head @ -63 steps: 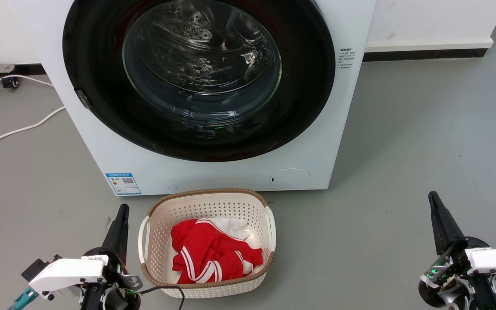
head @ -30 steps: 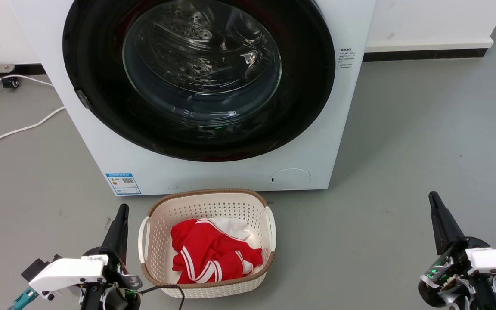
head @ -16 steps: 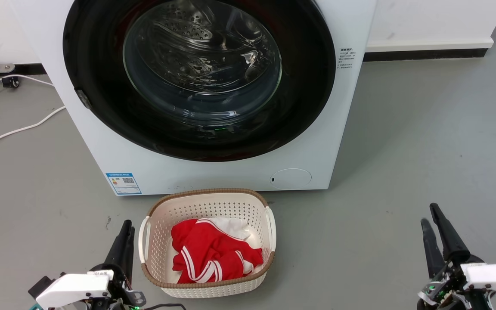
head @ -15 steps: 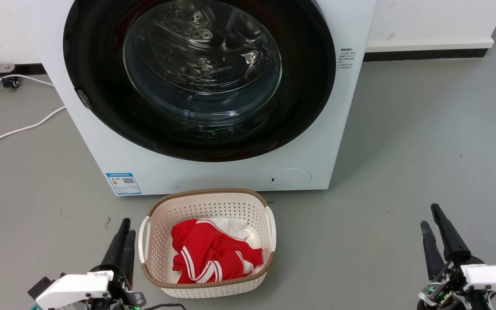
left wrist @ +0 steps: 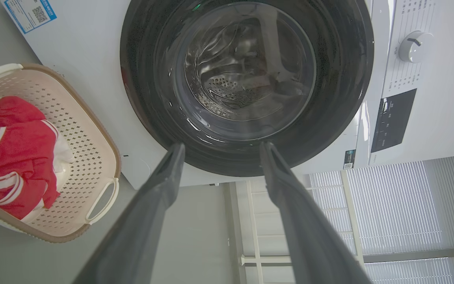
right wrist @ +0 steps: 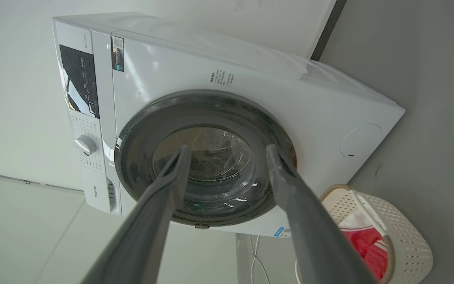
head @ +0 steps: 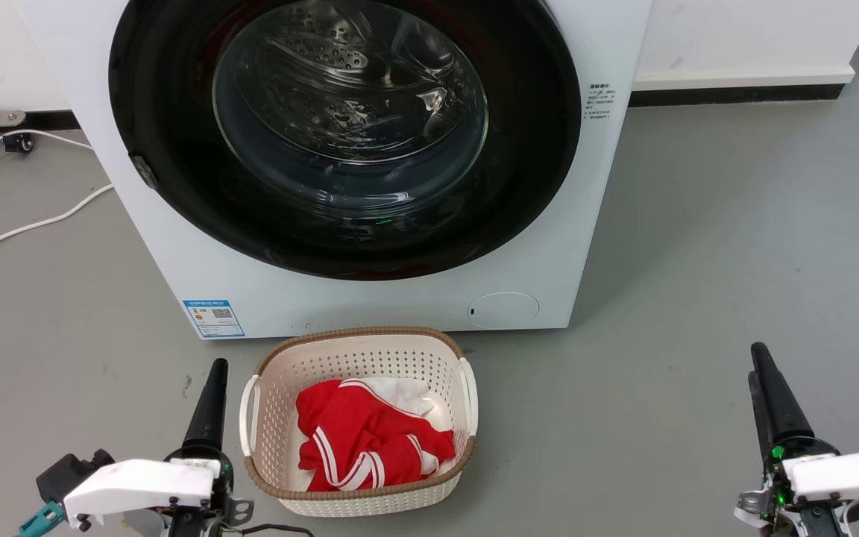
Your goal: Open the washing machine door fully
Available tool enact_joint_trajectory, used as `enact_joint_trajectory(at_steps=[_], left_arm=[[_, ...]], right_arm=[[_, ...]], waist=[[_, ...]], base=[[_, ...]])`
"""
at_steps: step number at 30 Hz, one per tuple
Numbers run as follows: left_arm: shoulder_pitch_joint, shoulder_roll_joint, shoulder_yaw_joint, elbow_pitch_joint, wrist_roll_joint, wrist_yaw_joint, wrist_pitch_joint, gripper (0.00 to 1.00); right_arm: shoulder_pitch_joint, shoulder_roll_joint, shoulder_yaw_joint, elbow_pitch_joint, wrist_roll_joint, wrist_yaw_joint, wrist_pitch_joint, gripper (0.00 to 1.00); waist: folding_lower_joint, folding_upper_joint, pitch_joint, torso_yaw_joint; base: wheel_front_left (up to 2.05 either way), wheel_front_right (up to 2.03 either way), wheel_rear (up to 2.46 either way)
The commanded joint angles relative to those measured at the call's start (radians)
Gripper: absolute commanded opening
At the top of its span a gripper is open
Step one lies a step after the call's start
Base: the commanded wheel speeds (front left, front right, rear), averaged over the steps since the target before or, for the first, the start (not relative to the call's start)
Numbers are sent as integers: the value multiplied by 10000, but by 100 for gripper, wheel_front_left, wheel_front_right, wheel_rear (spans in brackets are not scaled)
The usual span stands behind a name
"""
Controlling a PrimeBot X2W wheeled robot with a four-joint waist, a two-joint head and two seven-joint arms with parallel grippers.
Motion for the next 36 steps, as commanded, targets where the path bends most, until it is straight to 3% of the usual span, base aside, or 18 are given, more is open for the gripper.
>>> enact_joint_trajectory(at_steps=[1,13,36], left_arm=[[-68,32,-83,-359,609,130,-135,100],[166,33,-530,-806,3330,762,-620,100],[503,139,-1213,-1341,6816,1124,-1399,100]], right_arm=[[-23,-22,67,-428,-798,0,-132,100],[368,-13,450,-1137,-4317,0,-618,100],[920,3,603,-1838,-7836,0,-1395,100]], waist=[[0,0,-1,-3],[0,0,-14,-16],[-1,0,-36,-29]], base=[[0,0,0],[0,0,0],[0,0,0]])
